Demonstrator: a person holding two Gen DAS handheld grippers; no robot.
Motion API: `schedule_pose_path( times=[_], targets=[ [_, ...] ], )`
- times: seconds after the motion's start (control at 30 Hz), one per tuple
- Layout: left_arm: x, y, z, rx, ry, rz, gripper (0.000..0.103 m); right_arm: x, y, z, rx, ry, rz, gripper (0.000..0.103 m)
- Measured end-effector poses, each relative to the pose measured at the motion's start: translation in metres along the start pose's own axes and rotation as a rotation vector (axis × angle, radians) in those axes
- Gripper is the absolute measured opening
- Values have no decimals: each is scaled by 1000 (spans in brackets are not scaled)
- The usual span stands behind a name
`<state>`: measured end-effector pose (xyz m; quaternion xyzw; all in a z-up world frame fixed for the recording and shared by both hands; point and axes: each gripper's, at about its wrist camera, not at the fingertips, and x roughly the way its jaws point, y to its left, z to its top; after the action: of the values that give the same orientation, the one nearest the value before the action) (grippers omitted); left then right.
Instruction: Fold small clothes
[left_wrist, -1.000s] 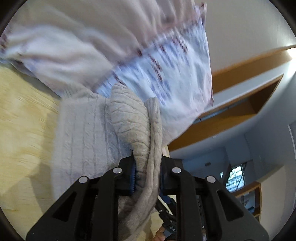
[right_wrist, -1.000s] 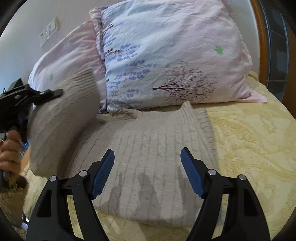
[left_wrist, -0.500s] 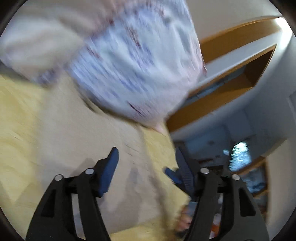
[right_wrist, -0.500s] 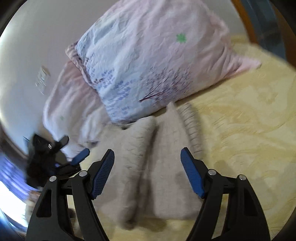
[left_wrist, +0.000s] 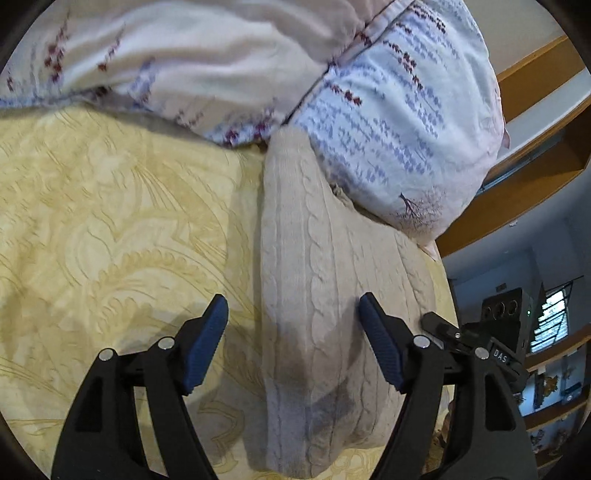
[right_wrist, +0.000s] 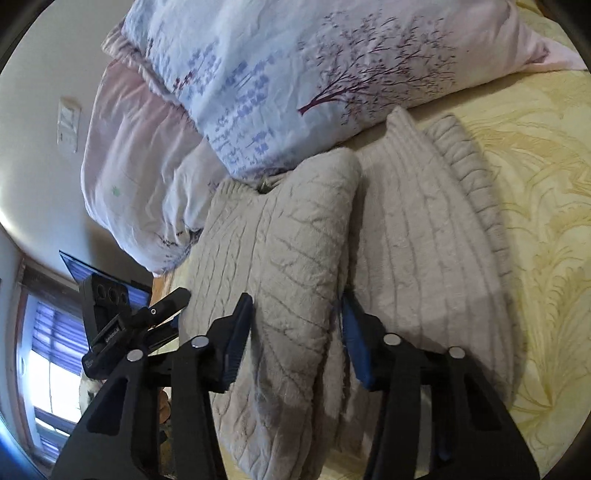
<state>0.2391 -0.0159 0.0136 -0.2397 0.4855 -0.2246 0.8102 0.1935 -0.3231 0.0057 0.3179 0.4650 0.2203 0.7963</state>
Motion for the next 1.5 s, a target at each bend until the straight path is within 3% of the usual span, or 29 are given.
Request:
schedule_pose_path(
  times=[0.23, 0.33, 0.37, 0.57, 0.67, 0.77, 0.87, 0.93, 1.03, 1.17, 1.3, 1.37, 1.47, 1.5],
  targets=[
    [16, 1, -5, -40, 44, -49, 76, 11, -11, 11, 82, -41, 72, 47],
    [15, 1, -5, -45, 44, -48, 77, 15, -9, 14, 73, -65, 39, 22],
    [16, -1, -5, -46, 48, -50, 77, 14, -7, 14, 53, -79, 38, 20],
    [15, -7, -8, -57, 61, -88, 80, -22, 45, 13, -218, -233, -92, 17],
    [11, -11, -11, -49, 58, -121, 82, -51, 79, 6, -408, -362, -176, 17],
    [13, -23, -13, -15, 63, -127, 83, -57, 87, -1, -531, -392, -318, 17],
    [19, -28, -18, 3, 89, -116, 83, -38, 44, 7, -413, -271, -422, 17],
    [23, -28, -22, 3, 109, -118, 83, -33, 6, 9, -280, -222, -402, 17],
    [23, -26, -26, 6, 120, -120, 83, -45, -2, 10, -225, -251, -323, 17],
    [24, -29, -27, 11, 127, -124, 82, -51, 3, 12, -268, -278, -368, 17],
    [25, -30, -34, 18, 139, -120, 82, -30, -22, 20, -157, -221, -378, 18],
    [22, -30, -38, 20, 143, -124, 82, -38, -23, 18, -129, -229, -334, 23],
    [16, -28, -42, 19, 146, -129, 82, -57, -26, 7, -75, -234, -289, 42],
    [14, -27, -43, 19, 146, -131, 82, -65, -28, 0, -60, -234, -261, 43]
  ],
)
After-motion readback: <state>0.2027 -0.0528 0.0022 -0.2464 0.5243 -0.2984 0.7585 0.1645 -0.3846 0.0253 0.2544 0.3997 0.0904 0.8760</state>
